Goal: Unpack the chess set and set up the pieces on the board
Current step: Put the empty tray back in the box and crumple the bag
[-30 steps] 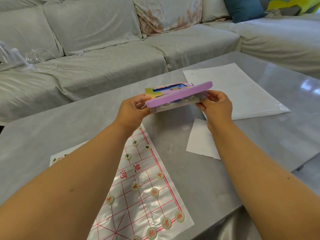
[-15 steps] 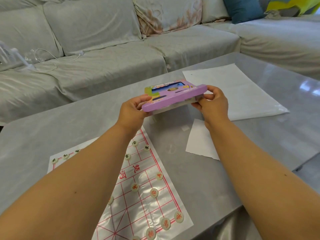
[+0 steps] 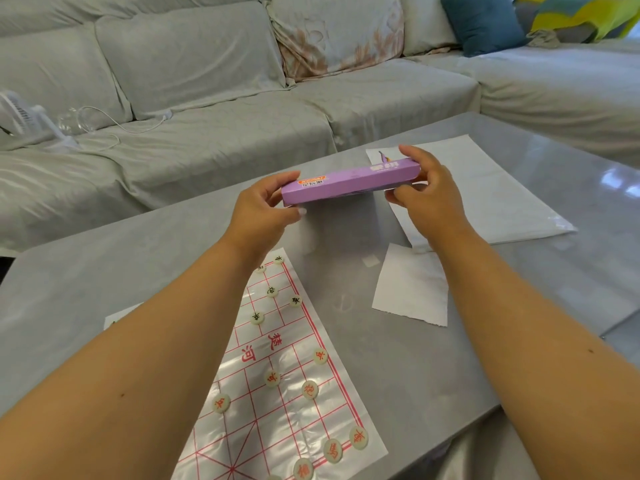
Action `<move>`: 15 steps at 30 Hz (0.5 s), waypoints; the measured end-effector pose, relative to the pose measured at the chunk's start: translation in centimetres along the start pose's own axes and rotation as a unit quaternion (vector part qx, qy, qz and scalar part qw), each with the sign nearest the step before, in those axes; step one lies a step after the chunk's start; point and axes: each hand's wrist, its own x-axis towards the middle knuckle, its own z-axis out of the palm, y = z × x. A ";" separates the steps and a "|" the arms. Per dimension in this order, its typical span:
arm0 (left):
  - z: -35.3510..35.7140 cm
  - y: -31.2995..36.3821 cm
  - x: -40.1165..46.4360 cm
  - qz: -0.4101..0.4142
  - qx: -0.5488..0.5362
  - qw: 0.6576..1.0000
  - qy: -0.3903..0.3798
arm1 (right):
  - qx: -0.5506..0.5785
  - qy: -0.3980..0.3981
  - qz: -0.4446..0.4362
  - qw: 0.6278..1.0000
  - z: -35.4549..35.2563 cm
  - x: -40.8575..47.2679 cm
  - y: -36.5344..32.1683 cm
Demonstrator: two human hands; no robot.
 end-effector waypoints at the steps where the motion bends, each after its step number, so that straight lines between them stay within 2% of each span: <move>1: -0.2 0.2 0.0 -0.003 -0.006 1.000 -0.013 | -0.002 -0.009 -0.010 1.000 -0.2 0.0 -0.1; 4: -0.5 0.7 -0.2 0.007 0.016 0.999 -0.028 | -0.009 -0.015 -0.025 1.000 -0.7 -0.1 -0.3; 9: 0.0 0.8 0.0 0.050 0.065 0.996 0.027 | -0.086 0.023 -0.052 0.995 -0.5 -0.3 -0.6; 15: 0.0 0.5 0.4 0.081 0.142 0.985 0.054 | -0.155 0.047 -0.094 0.982 0.0 -0.9 -0.3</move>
